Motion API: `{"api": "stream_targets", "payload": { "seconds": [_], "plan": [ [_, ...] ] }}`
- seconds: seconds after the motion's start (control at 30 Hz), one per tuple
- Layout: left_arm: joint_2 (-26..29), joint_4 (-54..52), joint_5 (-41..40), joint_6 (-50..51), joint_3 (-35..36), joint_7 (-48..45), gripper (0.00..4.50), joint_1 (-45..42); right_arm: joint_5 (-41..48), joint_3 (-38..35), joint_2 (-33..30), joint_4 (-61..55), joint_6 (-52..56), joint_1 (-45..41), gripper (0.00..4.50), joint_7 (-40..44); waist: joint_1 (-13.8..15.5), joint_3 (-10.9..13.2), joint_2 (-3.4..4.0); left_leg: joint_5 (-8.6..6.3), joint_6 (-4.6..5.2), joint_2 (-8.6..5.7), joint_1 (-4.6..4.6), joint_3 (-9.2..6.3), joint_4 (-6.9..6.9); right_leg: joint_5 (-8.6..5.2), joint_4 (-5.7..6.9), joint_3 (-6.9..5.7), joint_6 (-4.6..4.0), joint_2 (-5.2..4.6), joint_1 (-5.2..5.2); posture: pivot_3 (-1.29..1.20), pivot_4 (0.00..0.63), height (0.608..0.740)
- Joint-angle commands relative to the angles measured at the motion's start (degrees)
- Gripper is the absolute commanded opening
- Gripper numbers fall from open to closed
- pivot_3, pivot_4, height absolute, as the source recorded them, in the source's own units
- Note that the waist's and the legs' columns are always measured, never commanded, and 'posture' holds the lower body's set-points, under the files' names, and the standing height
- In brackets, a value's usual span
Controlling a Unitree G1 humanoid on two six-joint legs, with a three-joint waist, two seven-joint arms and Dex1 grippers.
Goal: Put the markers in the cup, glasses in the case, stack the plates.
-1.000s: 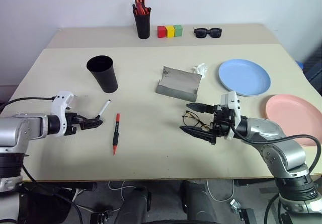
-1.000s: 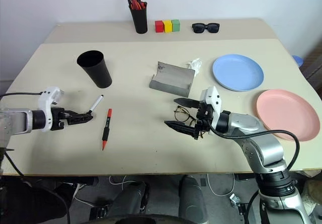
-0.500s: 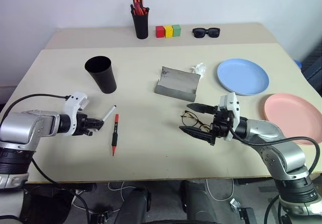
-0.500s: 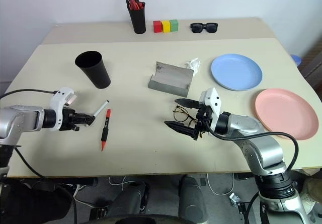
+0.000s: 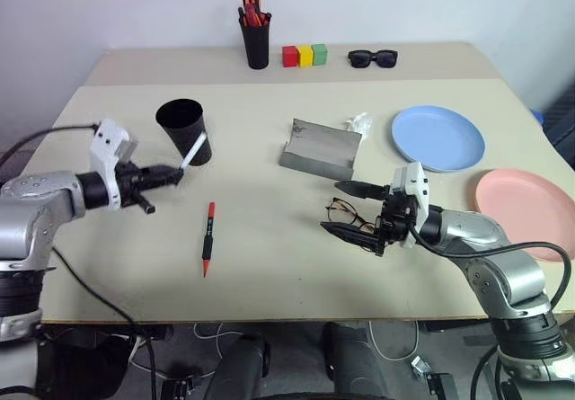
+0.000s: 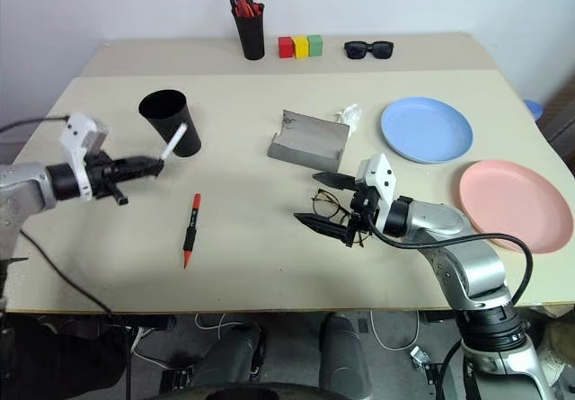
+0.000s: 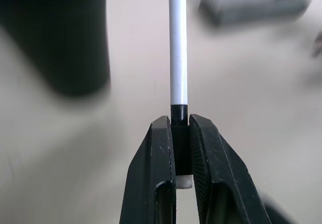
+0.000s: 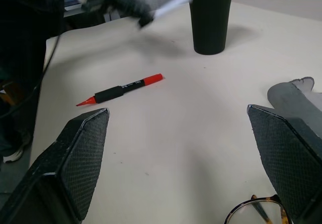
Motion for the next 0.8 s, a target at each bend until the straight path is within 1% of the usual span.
{"api": "stream_targets", "payload": {
  "seconds": [0.03,0.1,0.13,0.17,0.2,0.27,0.3,0.37,0.43,0.57,0.67,0.8],
  "plan": [
    [-3.7,4.0,0.2,-9.6,3.9,3.1,0.02,-6.0,0.6,-0.6,0.3,-0.6,-0.7,-1.5,4.50,0.5,0.2,0.0,-0.05,0.01,-0.01,0.00,0.00,0.01,0.00,0.05,-0.01,0.00,0.04,0.00,0.00,0.00,0.150,0.740],
    [-5.9,5.6,0.7,-13.7,3.2,2.7,0.02,-8.9,0.6,-0.5,0.5,-0.7,-0.5,-1.9,4.50,0.5,0.1,0.0,-0.05,0.01,-0.01,0.00,0.01,0.09,-0.01,0.07,-0.01,0.03,0.07,0.00,0.00,0.00,0.150,0.740],
    [-7.0,7.3,1.4,-16.0,3.0,3.5,0.02,-10.8,0.6,-0.5,0.6,-0.8,-0.5,-2.0,4.50,0.5,0.1,0.0,-0.05,0.00,0.00,0.00,0.02,0.12,-0.01,0.08,-0.03,0.04,0.10,0.00,-0.01,0.00,0.150,0.740],
    [-8.1,10.4,3.4,-20.3,2.9,5.5,0.02,-13.3,0.6,-0.5,0.6,-0.7,-0.5,-2.1,4.50,0.5,0.2,0.0,-0.05,0.00,0.01,0.00,0.02,0.15,-0.01,0.08,-0.04,0.06,0.11,0.00,-0.01,0.00,0.150,0.740],
    [-9.4,13.8,4.7,-24.7,3.5,7.3,0.02,-15.7,0.8,-0.4,0.6,-0.8,-0.2,-2.1,4.50,0.5,0.2,0.0,-0.07,0.00,0.01,0.00,0.02,0.15,0.00,0.09,-0.04,0.06,0.12,0.00,-0.01,0.00,0.150,0.740],
    [-11.7,20.7,5.0,-30.0,5.6,10.3,0.02,-19.8,1.0,-0.3,0.5,-1.2,0.3,-2.1,4.50,0.6,0.2,0.0,-0.08,0.00,0.01,0.00,0.02,0.18,0.02,0.12,-0.06,0.06,0.16,0.00,-0.01,0.00,0.150,0.740],
    [-13.0,26.3,5.3,-34.9,6.7,11.7,0.02,-22.0,1.1,-0.4,0.4,-1.3,0.5,-2.1,4.50,0.6,0.3,0.0,-0.08,0.00,0.01,0.00,0.02,0.19,0.02,0.12,-0.07,0.07,0.16,0.00,-0.01,0.00,0.150,0.740],
    [-14.6,35.5,6.2,-42.4,7.7,13.1,0.02,-25.4,1.2,-0.5,0.4,-1.4,0.7,-2.4,4.50,0.4,0.2,0.0,-0.10,0.00,0.01,0.00,0.04,0.22,0.02,0.13,-0.07,0.08,0.18,0.00,0.00,0.00,0.150,0.740],
    [-15.3,42.3,7.0,-47.1,8.3,14.7,0.02,-27.3,1.4,-0.7,0.1,-1.6,1.1,-2.5,4.50,0.4,0.2,0.0,-0.10,0.00,0.02,0.00,0.06,0.28,0.02,0.13,-0.08,0.13,0.19,0.00,0.00,0.00,0.150,0.740],
    [-15.6,48.6,7.7,-52.5,8.2,14.0,0.02,-28.0,1.5,-1.3,-0.2,-2.0,1.2,-2.3,4.50,0.2,0.1,0.0,-0.14,-0.01,0.04,-0.01,0.01,0.30,0.04,0.17,-0.12,0.15,0.24,0.00,-0.02,0.00,0.150,0.740],
    [-16.2,51.0,6.6,-51.9,8.5,12.1,0.02,-26.9,1.5,-1.5,-0.2,-2.4,1.0,-1.9,4.50,-0.2,0.2,0.0,-0.21,-0.02,0.05,-0.02,-0.01,0.30,0.07,0.18,-0.11,0.15,0.27,0.00,-0.02,0.00,0.150,0.740],
    [-17.2,50.0,5.2,-50.6,8.8,9.6,0.02,-24.9,1.3,-1.3,-0.1,-2.6,0.7,-1.5,4.50,-0.5,0.2,0.0,-0.21,-0.02,0.05,-0.02,0.00,0.30,0.08,0.19,-0.10,0.16,0.28,0.00,-0.01,0.00,0.150,0.740]
  ]
}}
